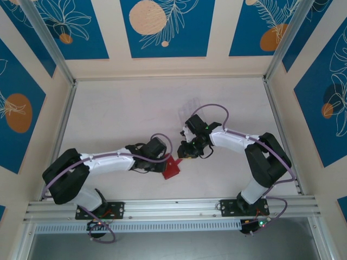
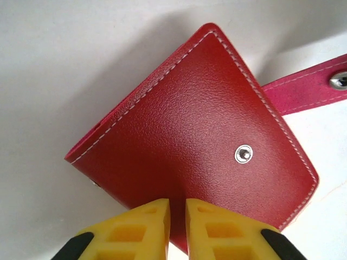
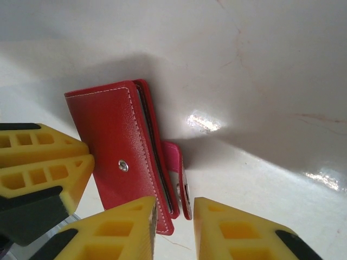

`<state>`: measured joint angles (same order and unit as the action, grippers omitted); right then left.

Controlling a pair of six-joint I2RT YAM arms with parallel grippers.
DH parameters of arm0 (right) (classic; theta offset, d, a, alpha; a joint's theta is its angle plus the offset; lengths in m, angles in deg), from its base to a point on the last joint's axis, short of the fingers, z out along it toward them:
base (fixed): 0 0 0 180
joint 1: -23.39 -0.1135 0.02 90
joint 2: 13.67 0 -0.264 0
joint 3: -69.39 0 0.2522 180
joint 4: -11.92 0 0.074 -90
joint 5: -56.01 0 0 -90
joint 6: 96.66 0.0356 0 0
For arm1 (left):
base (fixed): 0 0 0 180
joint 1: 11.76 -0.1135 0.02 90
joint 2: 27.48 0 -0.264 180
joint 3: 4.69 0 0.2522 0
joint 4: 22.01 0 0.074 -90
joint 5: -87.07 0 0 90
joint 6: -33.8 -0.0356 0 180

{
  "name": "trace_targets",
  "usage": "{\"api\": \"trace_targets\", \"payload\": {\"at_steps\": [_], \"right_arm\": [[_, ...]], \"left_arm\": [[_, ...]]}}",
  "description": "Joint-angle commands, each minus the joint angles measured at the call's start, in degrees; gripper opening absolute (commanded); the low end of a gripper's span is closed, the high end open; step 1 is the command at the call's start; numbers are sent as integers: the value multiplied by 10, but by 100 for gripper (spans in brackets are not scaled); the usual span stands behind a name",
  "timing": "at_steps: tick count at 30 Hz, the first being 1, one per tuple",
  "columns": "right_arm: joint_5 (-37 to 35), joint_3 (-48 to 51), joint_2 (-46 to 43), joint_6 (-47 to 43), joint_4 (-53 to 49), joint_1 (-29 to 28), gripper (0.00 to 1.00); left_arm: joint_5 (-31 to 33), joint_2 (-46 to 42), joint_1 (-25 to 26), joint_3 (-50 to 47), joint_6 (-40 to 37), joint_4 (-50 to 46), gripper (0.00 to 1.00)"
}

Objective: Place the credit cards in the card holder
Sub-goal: Close the button on the card holder.

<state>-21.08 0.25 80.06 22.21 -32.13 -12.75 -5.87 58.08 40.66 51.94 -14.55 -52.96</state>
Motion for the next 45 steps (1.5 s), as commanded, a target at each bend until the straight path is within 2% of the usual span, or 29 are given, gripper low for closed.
{"api": "trace_targets", "payload": {"at_steps": [1, 11, 19, 27, 32, 45], "right_arm": [[19, 1, 15, -8, -2, 3, 24], [23, 2, 13, -13, -7, 2, 17], [47, -1, 0, -16, -9, 7, 21], [53, -3, 6, -18, -6, 10, 21], [57, -2, 10, -17, -2, 10, 18], [81, -11, 10, -19, 8, 1, 0]], "left_arm": [[7, 13, 9, -18, 9, 13, 15], [13, 31, 14, -31, 15, 23, 15], [14, 29, 15, -40, 21, 28, 14], [14, 23, 16, -46, 26, 30, 14], [14, 22, 16, -47, 26, 31, 14], [13, 9, 16, -44, 24, 23, 14]]}}
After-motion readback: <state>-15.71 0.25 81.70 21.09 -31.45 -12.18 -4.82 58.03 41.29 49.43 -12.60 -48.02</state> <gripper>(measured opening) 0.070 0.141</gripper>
